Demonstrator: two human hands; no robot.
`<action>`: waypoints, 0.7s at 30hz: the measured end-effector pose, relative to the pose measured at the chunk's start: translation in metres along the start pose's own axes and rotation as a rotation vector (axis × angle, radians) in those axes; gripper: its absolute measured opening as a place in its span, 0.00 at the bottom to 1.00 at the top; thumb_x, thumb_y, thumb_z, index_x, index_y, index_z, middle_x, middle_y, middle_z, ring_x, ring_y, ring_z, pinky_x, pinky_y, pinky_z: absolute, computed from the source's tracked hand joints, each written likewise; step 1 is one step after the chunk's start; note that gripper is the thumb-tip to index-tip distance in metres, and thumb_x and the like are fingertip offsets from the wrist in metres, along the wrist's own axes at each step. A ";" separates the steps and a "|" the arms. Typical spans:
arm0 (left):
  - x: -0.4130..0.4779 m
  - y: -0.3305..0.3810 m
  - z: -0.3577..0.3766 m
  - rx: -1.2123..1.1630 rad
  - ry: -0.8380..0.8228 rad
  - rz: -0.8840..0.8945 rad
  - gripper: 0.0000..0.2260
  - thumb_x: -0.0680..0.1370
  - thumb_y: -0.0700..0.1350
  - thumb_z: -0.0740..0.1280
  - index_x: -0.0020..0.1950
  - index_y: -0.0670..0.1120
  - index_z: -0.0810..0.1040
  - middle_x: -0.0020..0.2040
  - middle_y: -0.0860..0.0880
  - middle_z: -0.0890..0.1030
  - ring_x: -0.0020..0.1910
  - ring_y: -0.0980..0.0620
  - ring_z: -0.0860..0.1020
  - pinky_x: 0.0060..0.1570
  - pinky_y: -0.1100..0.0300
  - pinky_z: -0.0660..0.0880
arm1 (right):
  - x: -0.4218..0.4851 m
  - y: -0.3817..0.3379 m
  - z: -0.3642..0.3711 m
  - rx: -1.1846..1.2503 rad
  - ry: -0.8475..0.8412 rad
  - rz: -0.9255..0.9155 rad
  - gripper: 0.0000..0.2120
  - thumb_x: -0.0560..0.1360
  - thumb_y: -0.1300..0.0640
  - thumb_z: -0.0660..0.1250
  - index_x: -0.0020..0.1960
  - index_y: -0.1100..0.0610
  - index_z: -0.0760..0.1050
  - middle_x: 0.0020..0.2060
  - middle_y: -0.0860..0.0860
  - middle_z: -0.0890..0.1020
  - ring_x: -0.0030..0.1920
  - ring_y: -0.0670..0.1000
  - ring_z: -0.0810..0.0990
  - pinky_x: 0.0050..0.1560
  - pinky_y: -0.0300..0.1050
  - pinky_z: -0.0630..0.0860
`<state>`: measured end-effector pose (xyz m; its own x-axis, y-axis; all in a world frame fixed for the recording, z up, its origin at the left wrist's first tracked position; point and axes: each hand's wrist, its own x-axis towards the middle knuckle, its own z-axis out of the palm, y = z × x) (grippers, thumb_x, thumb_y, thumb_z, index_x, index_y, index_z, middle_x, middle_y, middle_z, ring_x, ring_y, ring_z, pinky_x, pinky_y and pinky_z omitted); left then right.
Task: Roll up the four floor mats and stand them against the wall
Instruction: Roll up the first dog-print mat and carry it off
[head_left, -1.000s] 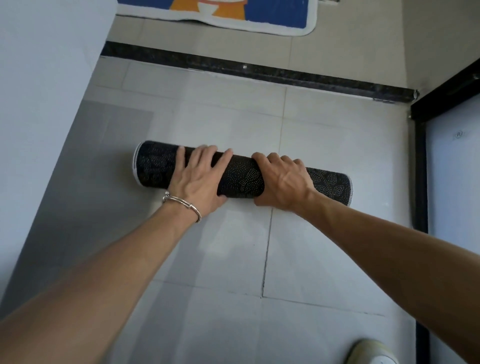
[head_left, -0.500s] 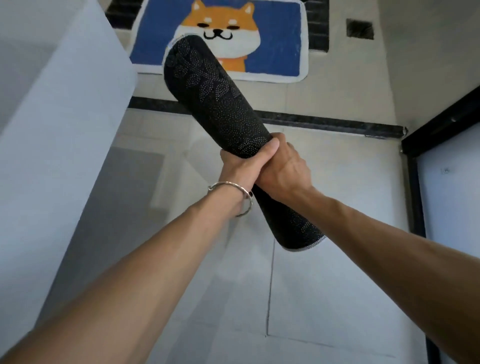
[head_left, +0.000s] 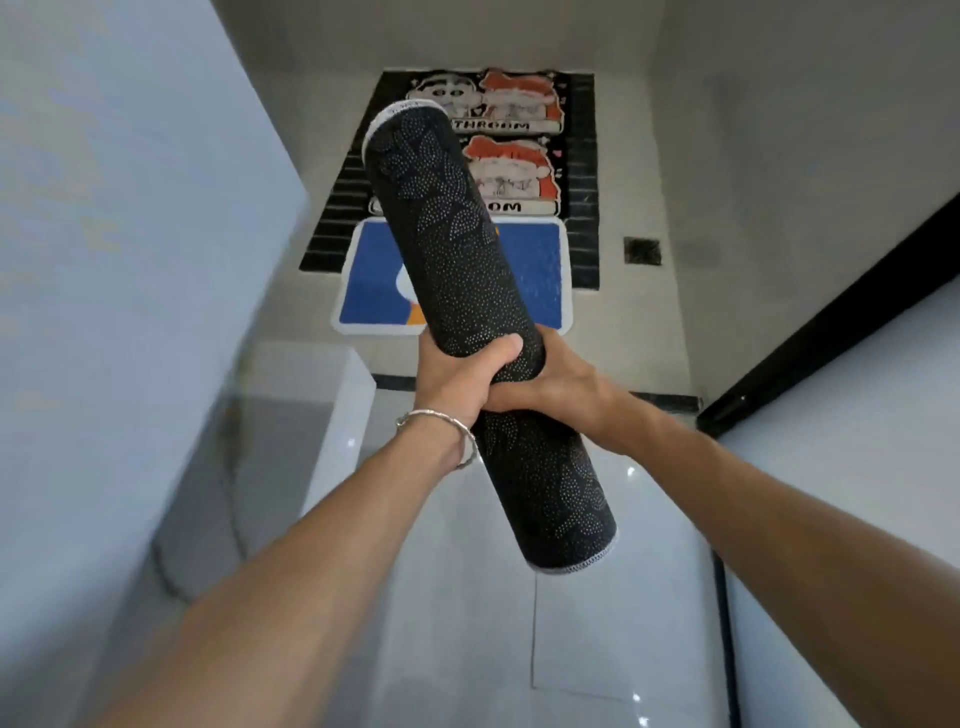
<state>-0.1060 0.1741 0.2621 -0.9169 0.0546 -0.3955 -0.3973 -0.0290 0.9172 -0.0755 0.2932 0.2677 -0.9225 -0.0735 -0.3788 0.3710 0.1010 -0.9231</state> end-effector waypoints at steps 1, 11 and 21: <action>-0.012 0.027 0.002 0.005 -0.020 0.007 0.31 0.60 0.46 0.76 0.62 0.45 0.73 0.52 0.46 0.83 0.48 0.49 0.83 0.48 0.51 0.81 | -0.014 -0.025 -0.005 0.048 -0.017 0.017 0.38 0.59 0.58 0.80 0.65 0.56 0.68 0.51 0.54 0.83 0.50 0.52 0.83 0.54 0.50 0.79; -0.102 0.316 -0.012 0.113 -0.080 0.154 0.35 0.64 0.50 0.76 0.66 0.45 0.66 0.52 0.51 0.79 0.49 0.54 0.80 0.51 0.55 0.78 | -0.106 -0.298 -0.007 0.284 -0.097 -0.122 0.20 0.70 0.64 0.72 0.59 0.52 0.72 0.48 0.54 0.84 0.48 0.55 0.83 0.51 0.48 0.80; -0.220 0.598 -0.084 0.049 -0.192 0.322 0.33 0.62 0.52 0.78 0.62 0.44 0.69 0.55 0.46 0.80 0.50 0.50 0.81 0.55 0.51 0.77 | -0.201 -0.588 0.051 0.036 -0.025 -0.317 0.18 0.69 0.54 0.73 0.57 0.52 0.74 0.50 0.54 0.84 0.49 0.53 0.84 0.51 0.45 0.80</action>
<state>-0.1448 0.0611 0.8937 -0.9688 0.2365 -0.0741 -0.0829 -0.0275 0.9962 -0.1026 0.1974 0.8839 -0.9901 -0.1198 -0.0725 0.0689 0.0345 -0.9970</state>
